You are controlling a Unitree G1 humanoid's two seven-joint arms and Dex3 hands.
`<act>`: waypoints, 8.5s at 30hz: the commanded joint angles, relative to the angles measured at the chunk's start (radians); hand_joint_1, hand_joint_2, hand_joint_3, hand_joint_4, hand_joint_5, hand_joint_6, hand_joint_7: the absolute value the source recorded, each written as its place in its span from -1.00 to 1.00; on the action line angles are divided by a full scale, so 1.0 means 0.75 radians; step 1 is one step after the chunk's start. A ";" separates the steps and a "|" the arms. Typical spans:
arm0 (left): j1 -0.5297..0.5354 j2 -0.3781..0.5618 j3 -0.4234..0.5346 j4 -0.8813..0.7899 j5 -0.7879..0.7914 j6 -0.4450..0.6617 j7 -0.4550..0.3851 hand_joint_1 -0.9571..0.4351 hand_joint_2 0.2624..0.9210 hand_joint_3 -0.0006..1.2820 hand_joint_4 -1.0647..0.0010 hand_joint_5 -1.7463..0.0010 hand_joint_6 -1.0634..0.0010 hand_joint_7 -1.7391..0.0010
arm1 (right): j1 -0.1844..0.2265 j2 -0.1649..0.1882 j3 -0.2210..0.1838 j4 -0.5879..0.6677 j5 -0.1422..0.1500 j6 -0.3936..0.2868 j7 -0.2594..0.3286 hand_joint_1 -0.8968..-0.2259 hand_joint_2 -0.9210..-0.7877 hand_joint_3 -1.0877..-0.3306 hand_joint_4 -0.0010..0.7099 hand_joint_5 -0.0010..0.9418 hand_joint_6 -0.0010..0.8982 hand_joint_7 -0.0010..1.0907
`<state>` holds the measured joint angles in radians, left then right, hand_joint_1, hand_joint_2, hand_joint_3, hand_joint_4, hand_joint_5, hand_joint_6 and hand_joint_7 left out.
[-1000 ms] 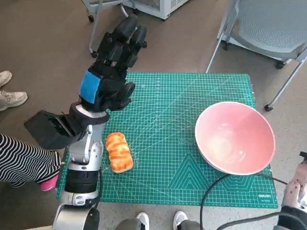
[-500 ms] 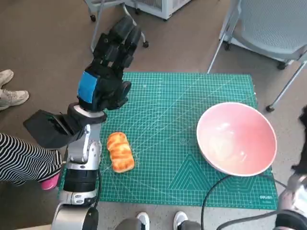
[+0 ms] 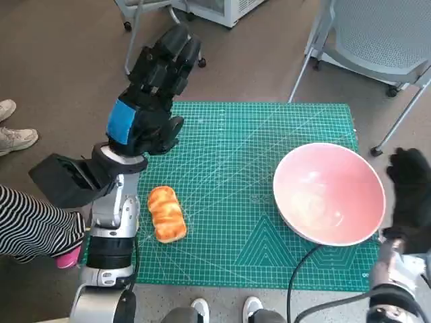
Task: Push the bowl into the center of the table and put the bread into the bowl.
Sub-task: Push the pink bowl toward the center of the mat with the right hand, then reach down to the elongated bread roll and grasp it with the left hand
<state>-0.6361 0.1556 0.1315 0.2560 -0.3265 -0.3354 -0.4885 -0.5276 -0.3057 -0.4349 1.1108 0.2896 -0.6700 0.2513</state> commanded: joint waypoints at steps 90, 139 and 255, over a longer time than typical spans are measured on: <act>0.082 0.028 -0.013 -0.130 0.034 0.026 0.081 -0.70 1.00 -0.28 0.78 1.00 1.00 0.54 | -0.283 0.250 0.166 -0.225 -0.011 0.141 0.118 -0.24 -1.00 -0.15 -0.60 -0.98 -0.99 0.03; -0.140 0.399 0.021 0.047 0.106 -0.170 -0.284 -0.65 0.97 -0.82 0.77 0.99 0.93 0.48 | -0.035 0.171 0.377 -1.310 -0.020 0.449 0.122 -0.40 -1.00 0.15 -0.44 -0.97 -0.88 0.09; -0.033 0.691 -0.735 0.673 1.181 -0.901 -0.082 0.29 0.99 -0.69 -0.07 -0.04 0.04 -0.38 | 0.055 0.151 0.335 -1.377 0.017 0.467 0.094 -0.35 -1.00 0.11 -0.52 -1.00 -0.91 0.04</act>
<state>-0.6559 0.6622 -0.3985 0.7464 0.4981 -1.0038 -0.5843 -0.5132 -0.1938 -0.1848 0.0808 0.3087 -0.3352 0.3310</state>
